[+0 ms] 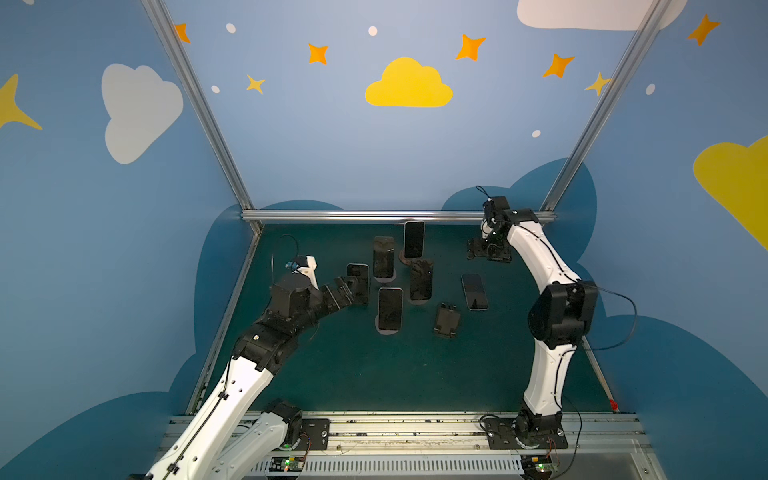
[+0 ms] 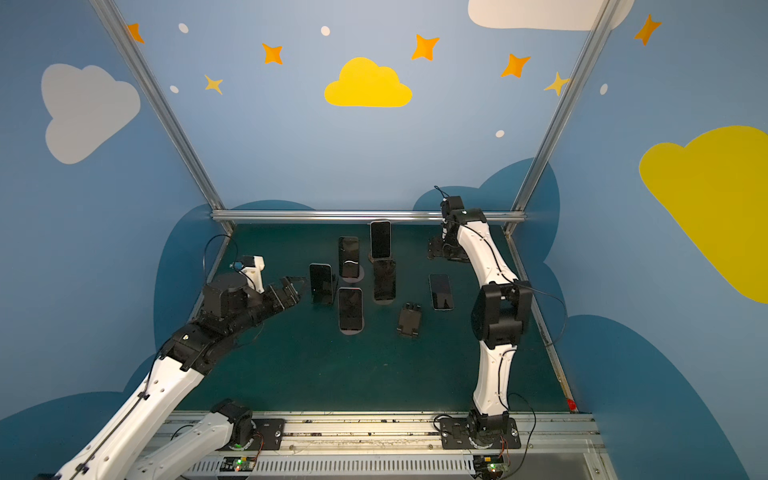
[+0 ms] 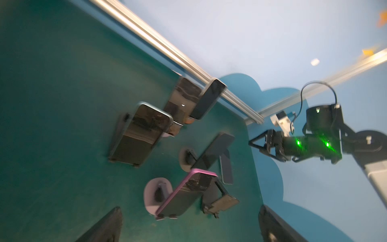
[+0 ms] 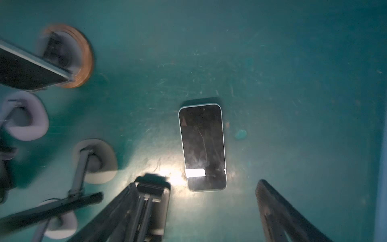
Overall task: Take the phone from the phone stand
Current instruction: 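Reach the left gripper toward the central phones while the right gripper draws back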
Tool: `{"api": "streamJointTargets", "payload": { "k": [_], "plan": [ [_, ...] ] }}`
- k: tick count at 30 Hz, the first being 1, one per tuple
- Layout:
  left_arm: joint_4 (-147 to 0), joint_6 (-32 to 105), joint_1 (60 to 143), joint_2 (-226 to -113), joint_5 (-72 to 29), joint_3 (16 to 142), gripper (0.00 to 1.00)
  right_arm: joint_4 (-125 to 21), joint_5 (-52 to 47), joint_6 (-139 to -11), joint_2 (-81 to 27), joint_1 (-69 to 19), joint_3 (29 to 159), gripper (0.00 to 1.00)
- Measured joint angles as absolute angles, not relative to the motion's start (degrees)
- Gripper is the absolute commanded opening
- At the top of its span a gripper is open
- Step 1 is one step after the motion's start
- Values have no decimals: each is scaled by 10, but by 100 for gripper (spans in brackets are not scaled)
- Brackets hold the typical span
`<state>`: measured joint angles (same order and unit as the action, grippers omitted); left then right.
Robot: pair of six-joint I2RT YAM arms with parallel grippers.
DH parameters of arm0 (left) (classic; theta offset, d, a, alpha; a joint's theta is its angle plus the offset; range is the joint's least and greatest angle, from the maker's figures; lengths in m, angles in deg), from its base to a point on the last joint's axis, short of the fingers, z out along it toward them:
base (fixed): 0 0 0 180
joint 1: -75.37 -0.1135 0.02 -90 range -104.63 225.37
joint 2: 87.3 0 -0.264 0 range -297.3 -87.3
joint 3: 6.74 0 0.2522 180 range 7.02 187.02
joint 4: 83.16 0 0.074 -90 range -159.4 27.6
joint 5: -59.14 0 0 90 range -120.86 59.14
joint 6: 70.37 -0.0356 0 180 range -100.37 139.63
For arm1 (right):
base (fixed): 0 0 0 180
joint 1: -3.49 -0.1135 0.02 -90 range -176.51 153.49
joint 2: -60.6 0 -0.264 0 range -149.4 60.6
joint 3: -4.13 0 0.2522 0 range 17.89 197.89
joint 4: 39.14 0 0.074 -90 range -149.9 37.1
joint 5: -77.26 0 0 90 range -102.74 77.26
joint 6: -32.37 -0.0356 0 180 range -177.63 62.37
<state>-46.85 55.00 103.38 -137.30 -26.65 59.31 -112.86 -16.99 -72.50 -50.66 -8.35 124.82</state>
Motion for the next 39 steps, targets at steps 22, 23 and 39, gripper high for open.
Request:
{"api": "streamJointTargets", "payload": {
  "k": [22,23,39],
  "plan": [
    [-598,411,1319,-1735,-496,748,100,-843,-193,-768,-144,-89,811,91],
    [-602,414,1319,-1745,-500,751,100,-826,-194,-769,-135,-89,796,92],
    [-576,451,1403,-1946,-547,886,100,-683,-237,-797,-60,-62,676,97]
  ]
}}
